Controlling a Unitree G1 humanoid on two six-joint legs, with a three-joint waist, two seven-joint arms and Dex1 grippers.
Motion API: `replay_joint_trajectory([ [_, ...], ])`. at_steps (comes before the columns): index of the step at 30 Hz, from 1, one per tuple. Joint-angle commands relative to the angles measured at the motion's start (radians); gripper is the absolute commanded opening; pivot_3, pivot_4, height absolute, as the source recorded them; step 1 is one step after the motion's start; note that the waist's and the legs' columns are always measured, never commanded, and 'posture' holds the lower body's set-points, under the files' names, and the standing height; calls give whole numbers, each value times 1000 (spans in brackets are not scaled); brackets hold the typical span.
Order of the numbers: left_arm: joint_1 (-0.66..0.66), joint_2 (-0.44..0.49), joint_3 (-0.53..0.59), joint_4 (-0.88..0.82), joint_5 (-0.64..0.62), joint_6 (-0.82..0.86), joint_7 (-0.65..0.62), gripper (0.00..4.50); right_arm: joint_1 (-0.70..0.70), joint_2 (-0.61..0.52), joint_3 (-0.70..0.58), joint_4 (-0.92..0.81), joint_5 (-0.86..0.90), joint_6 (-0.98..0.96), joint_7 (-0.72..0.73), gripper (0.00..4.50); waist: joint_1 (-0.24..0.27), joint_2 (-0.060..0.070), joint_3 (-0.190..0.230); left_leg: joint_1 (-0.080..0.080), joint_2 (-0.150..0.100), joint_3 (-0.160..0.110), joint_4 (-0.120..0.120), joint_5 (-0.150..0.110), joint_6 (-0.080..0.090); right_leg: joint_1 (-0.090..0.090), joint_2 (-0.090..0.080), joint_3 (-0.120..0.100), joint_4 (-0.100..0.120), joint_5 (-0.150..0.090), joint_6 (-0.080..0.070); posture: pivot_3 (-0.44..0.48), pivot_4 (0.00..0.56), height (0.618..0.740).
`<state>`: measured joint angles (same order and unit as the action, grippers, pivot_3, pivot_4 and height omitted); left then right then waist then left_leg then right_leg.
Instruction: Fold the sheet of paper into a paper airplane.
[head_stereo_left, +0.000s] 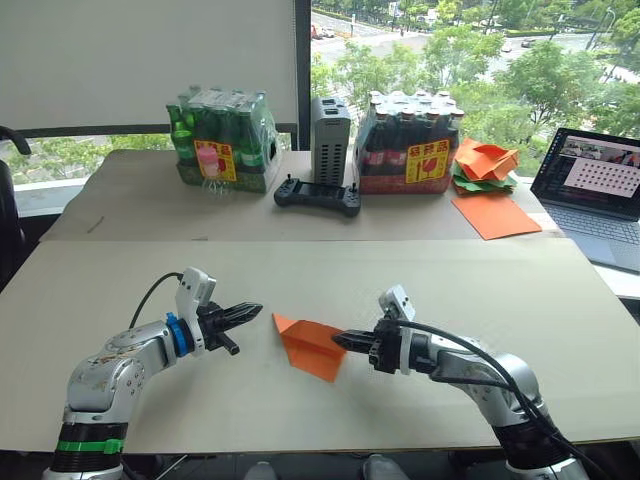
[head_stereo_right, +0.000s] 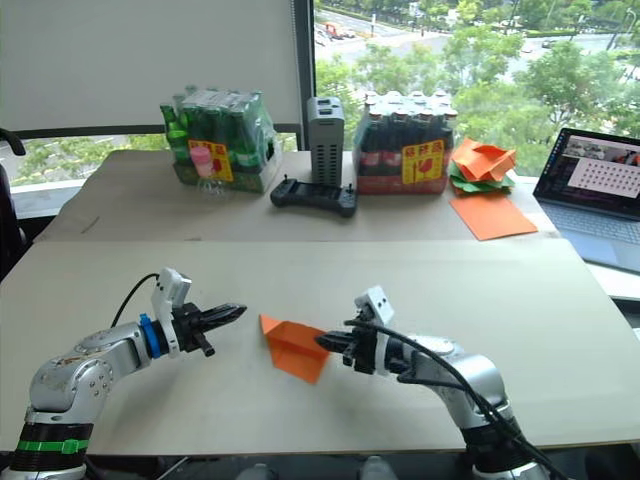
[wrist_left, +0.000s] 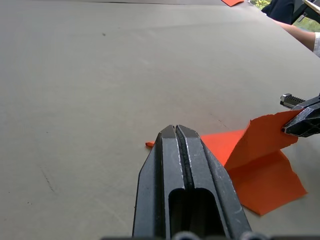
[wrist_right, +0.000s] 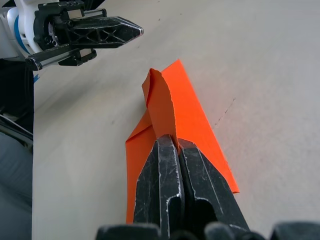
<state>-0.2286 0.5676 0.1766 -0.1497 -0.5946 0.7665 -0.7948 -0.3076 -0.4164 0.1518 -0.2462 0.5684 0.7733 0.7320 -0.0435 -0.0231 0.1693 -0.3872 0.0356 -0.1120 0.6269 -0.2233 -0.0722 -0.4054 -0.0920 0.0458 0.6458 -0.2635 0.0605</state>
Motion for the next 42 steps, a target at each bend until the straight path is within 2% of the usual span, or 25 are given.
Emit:
replay_joint_trajectory([
  [1, -7, 3, 8, 3, -2, -26, 0, 0, -32, -7, 3, -53, -52, -140, 40, 25, 0, 0, 0, 0, 0, 0, 0, 0, 0, 0, 0, 0, 0, 0, 0, 0, 150, 740],
  [4, -10, 4, 10, 14, 0, -29, -1, 0, -52, -19, 29, -50, -154, -303, 62, 25, 0, 0, 0, 0, 0, 0, 0, 0, 0, 0, 0, 0, 0, 0, 0, 0, 150, 740],
  [8, -13, 6, 11, 24, 2, -31, 0, 0, -67, -72, 133, 42, -437, -706, 70, 25, 0, 0, 0, 0, 0, 0, 0, 0, 0, 0, 0, 0, 0, 0, 0, 0, 150, 740],
  [10, -15, 7, 11, 27, 3, -33, -1, 0, -76, -70, 150, 98, -507, -834, 56, 25, 0, 0, 0, 0, 0, 0, 0, 0, 0, 0, 0, 0, 0, 0, 0, 0, 150, 740],
  [16, -14, 11, 18, 28, 2, -33, 2, 0, -133, -63, 163, 257, -753, -1119, -108, 25, 0, 0, 0, 0, 0, 0, 0, 1, -1, 0, 0, 0, 1, 0, 0, 0, 150, 740],
  [20, -12, 12, 21, 27, 3, -34, 4, 0, -171, -41, 140, 328, -842, -1227, -232, 25, -1, 0, 0, 1, 0, 0, 0, 1, -1, 0, 0, 0, 1, 0, 0, 0, 150, 740],
  [23, -12, 11, 21, 27, 3, -35, 7, 0, -182, -48, 153, 369, -885, -1268, -255, 25, -1, 0, 0, 1, 0, 0, 0, 1, -1, 0, 0, 0, 1, 0, 0, 0, 150, 740],
  [28, -9, 9, 23, 22, 0, -35, 14, 0, -170, -64, 197, 412, -946, -1315, -243, 25, -2, 0, 0, 1, 0, 0, 0, 1, -1, 1, 0, 0, 1, 0, -1, 0, 150, 740],
  [33, -1, 11, 25, 16, -1, -37, 19, 0, -124, -61, 234, 383, -867, -1272, -133, 25, -2, 0, 0, 2, 0, 0, 0, 1, -1, 1, 0, 0, 1, 0, -1, 0, 150, 740],
  [37, 1, 13, 26, 16, -2, -38, 21, 0, -109, -41, 213, 359, -779, -1218, -75, 1242, -2, 0, 0, 2, 0, 0, 1, 1, -1, 1, 0, 0, 2, 0, -1, 0, 150, 740],
  [40, 2, 14, 25, 15, -5, -38, 20, 0, -95, -17, 186, 305, -637, -1160, -16, 2387, -2, 0, 0, 2, 0, 0, 1, 1, -1, 2, 0, 0, 2, 0, -1, 0, 150, 740],
  [41, 2, 14, 25, 14, -6, -37, 19, 0, -88, -4, 167, 265, -552, -1101, 8, 2601, -2, 0, 0, 2, 0, 0, 1, 1, -1, 2, 0, 0, 2, 0, -1, 0, 150, 740],
  [42, 2, 14, 25, 13, -9, -35, 18, 0, -83, 7, 149, 232, -487, -1051, 23, 2601, -2, 0, 0, 2, 0, 0, 1, 1, -1, 2, 0, 0, 2, 0, -1, 0, 150, 740],
])
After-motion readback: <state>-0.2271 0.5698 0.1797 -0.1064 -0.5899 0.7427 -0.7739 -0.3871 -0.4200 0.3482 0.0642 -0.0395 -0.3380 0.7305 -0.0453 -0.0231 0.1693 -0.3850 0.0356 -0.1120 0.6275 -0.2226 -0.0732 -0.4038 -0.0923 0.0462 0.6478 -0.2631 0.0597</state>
